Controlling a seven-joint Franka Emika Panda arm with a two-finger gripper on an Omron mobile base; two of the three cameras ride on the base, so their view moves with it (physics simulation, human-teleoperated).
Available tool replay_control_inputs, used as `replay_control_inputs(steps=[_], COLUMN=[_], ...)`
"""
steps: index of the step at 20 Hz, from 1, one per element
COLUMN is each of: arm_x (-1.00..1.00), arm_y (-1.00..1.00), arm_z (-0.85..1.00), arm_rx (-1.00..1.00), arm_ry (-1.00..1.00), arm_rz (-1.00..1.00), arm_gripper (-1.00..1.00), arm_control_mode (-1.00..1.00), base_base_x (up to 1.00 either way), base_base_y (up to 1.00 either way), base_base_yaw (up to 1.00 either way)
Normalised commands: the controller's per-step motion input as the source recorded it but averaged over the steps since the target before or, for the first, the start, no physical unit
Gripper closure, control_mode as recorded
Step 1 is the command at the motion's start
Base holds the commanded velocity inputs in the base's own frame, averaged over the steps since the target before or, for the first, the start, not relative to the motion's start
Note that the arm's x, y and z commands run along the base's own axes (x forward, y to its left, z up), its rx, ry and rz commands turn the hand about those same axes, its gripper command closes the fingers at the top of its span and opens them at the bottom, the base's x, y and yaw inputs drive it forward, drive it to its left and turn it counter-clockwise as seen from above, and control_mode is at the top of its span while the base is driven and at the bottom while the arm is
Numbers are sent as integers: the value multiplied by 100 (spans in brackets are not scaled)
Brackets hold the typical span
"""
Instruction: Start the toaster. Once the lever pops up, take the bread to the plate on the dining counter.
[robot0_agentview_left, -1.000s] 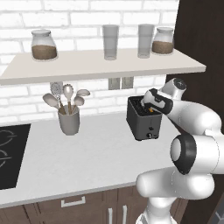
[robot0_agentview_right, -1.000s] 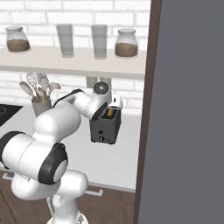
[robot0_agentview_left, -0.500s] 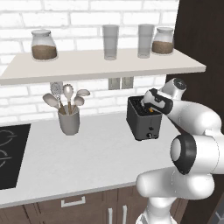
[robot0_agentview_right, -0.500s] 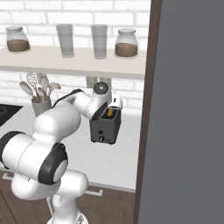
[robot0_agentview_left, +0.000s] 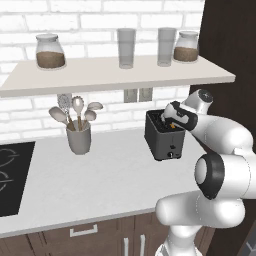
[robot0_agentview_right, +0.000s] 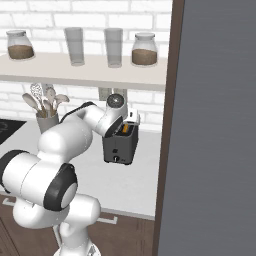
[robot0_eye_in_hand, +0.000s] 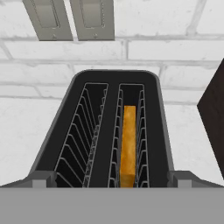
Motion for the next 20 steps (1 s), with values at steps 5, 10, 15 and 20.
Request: replay_control_inputs(steps=[5,10,15,20], arm_x=[0,0,0,0], arm_y=[0,0,0,0], arm_z=[0,0,0,0], arm_rx=[0,0,0,0], arm_ry=[0,0,0,0], arm_rz=[0,0,0,0], arm_gripper=[-100,-100,-100,-100], arm_control_mode=[-100,-100,-100,-100], base_base_x=[0,0,0,0], base_base_y=[0,0,0,0], base_base_yaw=[0,0,0,0])
